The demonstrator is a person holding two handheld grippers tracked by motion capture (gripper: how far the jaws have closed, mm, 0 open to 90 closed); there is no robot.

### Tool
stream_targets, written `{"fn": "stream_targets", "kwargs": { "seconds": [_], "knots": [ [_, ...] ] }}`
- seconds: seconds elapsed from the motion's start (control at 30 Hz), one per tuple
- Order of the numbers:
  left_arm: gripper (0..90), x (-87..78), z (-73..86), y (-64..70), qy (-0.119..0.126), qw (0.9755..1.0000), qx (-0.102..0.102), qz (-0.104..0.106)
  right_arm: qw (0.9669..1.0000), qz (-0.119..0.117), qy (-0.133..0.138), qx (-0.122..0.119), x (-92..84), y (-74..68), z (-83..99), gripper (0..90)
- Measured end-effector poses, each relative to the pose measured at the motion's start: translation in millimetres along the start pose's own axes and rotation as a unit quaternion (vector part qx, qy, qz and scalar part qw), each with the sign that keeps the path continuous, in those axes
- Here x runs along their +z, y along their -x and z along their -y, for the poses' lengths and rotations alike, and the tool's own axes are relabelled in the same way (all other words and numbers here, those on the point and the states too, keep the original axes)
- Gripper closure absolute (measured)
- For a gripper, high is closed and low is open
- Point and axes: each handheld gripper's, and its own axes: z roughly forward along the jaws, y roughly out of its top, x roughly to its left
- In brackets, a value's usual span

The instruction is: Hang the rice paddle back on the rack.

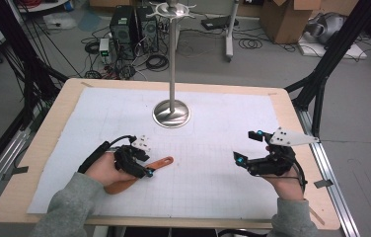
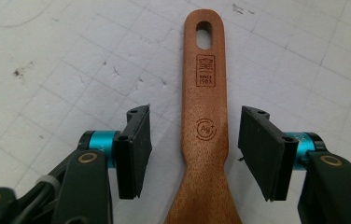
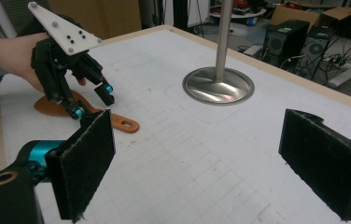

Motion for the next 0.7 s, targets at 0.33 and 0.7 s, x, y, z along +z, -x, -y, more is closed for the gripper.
{"fn": "stream_targets", "kwargs": {
  "seconds": [0.33, 0.7],
  "knots": [
    [48.9, 3.2, -0.6, 2.7, -0.007, 0.9999, 0.009, -0.009, 1.0, -0.001, -0.002, 0.0, 0.0, -0.2, 0.1, 9.3],
    [64.5, 2.4, -1.3, 4.4, -0.006, 0.9997, 0.021, -0.006, 1.0, -0.003, -0.001, 0.0, 0.1, -0.7, -0.1, 9.4]
  ]
}}
